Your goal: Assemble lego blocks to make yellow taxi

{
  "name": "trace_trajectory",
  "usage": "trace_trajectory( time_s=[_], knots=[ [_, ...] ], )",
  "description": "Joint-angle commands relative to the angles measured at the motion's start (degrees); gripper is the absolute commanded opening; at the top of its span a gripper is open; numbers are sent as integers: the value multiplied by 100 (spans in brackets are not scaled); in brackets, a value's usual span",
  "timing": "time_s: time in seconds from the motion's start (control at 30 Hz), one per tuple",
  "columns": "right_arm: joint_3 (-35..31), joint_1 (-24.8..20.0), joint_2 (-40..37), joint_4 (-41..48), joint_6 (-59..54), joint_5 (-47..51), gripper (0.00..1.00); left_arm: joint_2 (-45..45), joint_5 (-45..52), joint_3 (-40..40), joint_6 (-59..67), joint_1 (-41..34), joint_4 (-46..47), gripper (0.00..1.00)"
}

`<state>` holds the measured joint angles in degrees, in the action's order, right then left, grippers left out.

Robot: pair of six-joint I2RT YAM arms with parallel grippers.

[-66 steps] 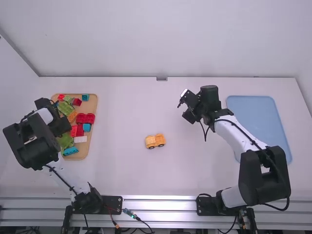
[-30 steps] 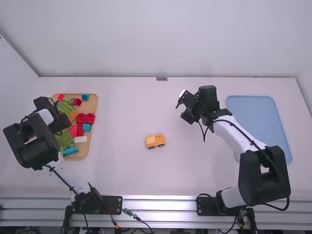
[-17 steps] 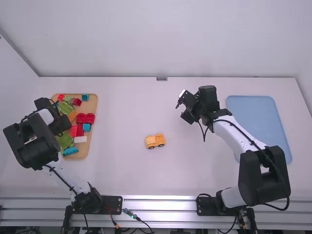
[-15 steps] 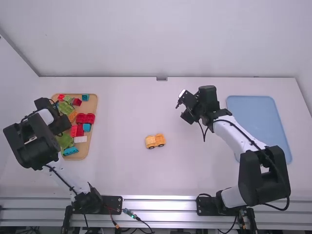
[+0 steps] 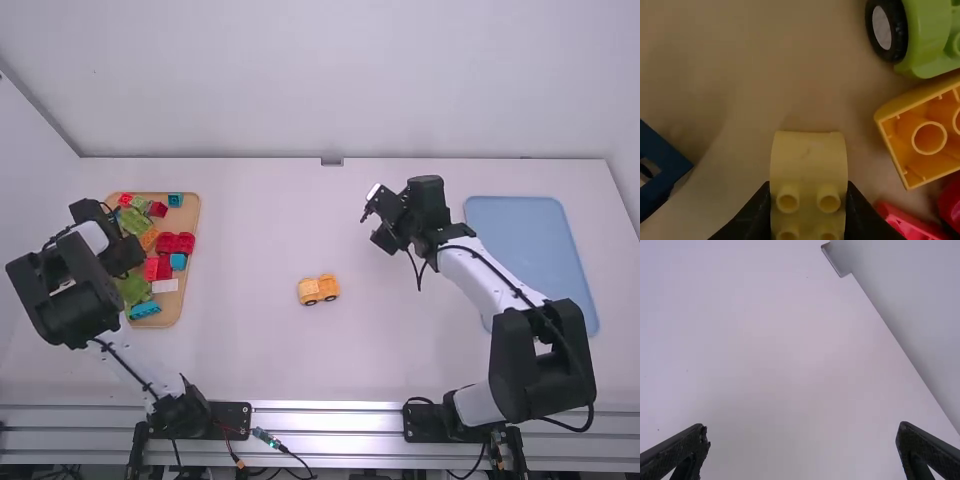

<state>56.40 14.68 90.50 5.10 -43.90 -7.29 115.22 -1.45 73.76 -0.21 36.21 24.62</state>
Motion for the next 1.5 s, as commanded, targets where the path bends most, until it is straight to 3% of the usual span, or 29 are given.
trace_trajectory(
  time_s=[0.0, 0.23, 0.33, 0.5, 0.57, 0.73, 0.83, 0.97, 1.2, 1.47],
  knots=[
    [140, 4, -101, 11, 15, -22, 99, 28, 59, 461, -67, -20, 192, 26],
    [140, 0, -101, -4, 39, -22, 99, 13, 55, 1145, -58, -61, 931, 15],
    [140, 0, -103, -66, 247, -20, 99, -122, 46, 1174, -60, -190, 1008, 2],
    [140, 0, -103, -127, 516, -20, 99, -809, 66, 463, 163, -682, 275, 2],
    [140, 0, -112, -109, 516, -24, 99, -1491, 81, -129, 355, -1080, -116, 3],
    [140, 0, -151, -153, 778, -20, 99, -2350, 796, -697, 1020, -1746, -52, 3],
    [140, -24, -232, -164, 1054, -20, 99, -2682, 1443, -822, 1828, -2247, 466, 2],
    [140, -168, -415, -74, 1670, -22, 99, -2728, 2002, -708, 2871, -2852, 1080, 2],
    [140, -487, -892, 487, 2579, -24, 99, -2697, 2566, -647, 3747, -3842, 1067, 1],
    [127, -916, -1537, 1309, 2546, -625, 99, -2039, 1912, -55, 3999, -5490, 1167, 1]
  ],
)
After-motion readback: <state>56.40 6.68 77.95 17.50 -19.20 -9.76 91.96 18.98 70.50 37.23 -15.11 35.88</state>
